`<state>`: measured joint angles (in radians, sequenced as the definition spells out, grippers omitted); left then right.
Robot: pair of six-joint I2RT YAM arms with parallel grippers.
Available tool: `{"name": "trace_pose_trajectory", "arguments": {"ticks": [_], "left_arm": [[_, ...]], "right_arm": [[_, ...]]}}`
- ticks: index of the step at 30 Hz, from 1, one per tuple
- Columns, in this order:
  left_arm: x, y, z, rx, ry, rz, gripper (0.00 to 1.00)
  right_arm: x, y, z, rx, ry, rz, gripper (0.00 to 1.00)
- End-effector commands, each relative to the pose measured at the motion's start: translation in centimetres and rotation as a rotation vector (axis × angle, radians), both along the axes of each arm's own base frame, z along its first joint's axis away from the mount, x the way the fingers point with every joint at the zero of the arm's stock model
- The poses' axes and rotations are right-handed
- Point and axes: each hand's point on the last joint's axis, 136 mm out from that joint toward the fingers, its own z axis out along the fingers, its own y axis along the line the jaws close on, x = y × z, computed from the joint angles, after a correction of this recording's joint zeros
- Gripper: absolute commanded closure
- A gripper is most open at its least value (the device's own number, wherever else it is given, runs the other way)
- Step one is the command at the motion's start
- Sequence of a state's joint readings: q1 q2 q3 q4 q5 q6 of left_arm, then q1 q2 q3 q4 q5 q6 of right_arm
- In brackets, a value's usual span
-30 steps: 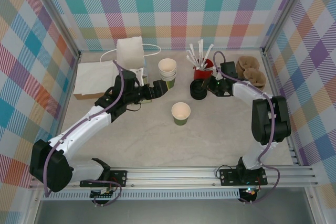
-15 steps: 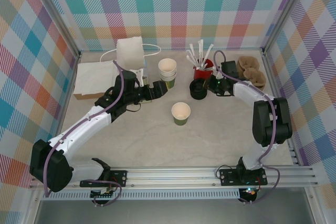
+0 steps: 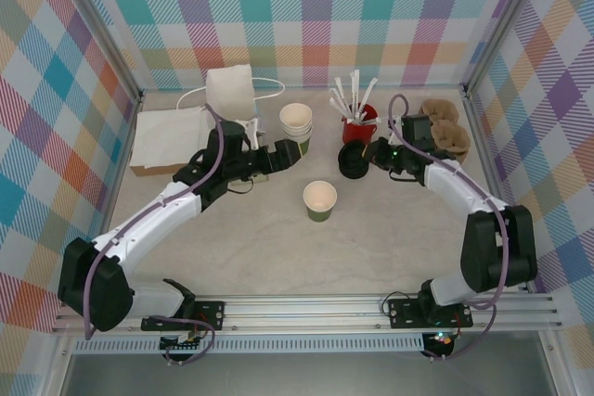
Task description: Pack the takeout coffee
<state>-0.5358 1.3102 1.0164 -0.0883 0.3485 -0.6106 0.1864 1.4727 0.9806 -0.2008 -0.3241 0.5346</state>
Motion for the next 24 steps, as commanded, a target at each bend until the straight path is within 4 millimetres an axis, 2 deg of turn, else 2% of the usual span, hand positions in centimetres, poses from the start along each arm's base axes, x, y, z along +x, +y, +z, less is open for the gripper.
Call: {"name": "trace_pose_trajectory", "arguments": {"ticks": [1,14,20,24], "left_arm": [[0.1,-1.9,2.7,-0.082,-0.037,-0.063,0.04],[-0.2,-7.0,4.5,-0.201,-0.013,-0.241,0.04],[-0.3,-8.9,4.7,-0.233,-0.002,-0.297,0.09],[-0.5,-9.8,4.6,-0.227,0.001,-0.313,0.19]], "right_arm": [[-0.8,1.1,2.6,0.058,-0.081,0.064,0.91],[-6.7,3.9,11.8,0.239,-0.298,0.26,0.91],[-7.8,5.1,14.0,0.279,-0.336,0.321,0.91],[-7.8,5.8,14.6,0.307,-0.344,0.343,0.91]]}}
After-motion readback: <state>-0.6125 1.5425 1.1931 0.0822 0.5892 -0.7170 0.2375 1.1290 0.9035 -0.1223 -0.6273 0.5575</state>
